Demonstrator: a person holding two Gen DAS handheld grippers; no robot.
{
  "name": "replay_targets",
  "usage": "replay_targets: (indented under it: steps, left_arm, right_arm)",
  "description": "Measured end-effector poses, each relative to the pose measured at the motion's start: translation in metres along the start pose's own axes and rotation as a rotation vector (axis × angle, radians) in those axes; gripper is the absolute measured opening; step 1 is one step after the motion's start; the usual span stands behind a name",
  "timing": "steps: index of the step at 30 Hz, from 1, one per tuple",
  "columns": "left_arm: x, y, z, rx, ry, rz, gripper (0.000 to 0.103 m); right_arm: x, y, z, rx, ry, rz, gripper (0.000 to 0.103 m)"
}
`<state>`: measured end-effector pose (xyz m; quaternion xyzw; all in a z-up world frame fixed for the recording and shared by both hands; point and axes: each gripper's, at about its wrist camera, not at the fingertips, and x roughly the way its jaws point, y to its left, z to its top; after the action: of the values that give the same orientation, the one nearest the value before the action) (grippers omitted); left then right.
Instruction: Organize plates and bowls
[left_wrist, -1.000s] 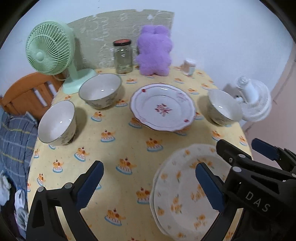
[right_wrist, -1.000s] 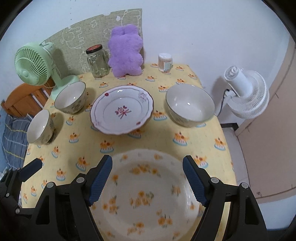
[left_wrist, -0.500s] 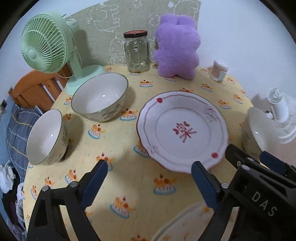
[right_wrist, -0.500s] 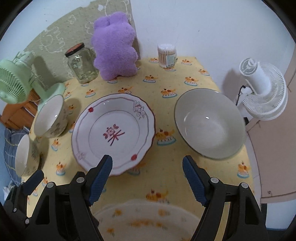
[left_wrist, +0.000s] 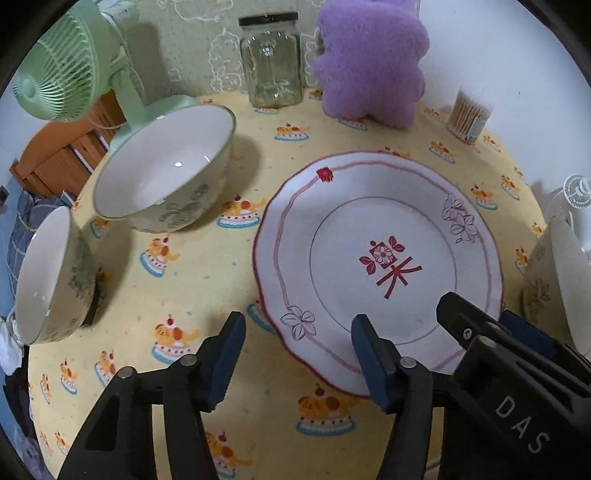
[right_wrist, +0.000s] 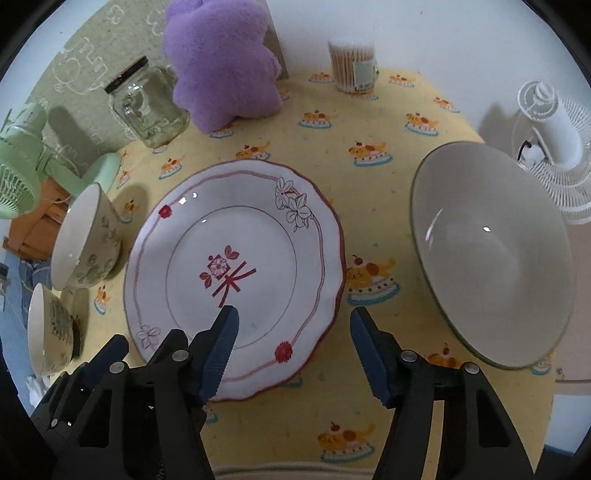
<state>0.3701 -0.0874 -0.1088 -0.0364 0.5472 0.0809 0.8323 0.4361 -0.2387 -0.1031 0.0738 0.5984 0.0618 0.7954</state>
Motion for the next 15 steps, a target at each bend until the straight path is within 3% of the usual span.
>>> replay_targets:
  steps: [3,15]
  left_arm:
    - [0.007,-0.003,0.001,0.006,0.009,-0.012,0.056]
    - [0.002,-0.004,-0.002,0.036,-0.011,-0.032,0.049]
  right_arm:
    - [0.009,0.001,0.003,-0.008,0.008,0.0,0.054]
    - [0.011,0.008,0.005,-0.06,0.017,-0.049,0.045]
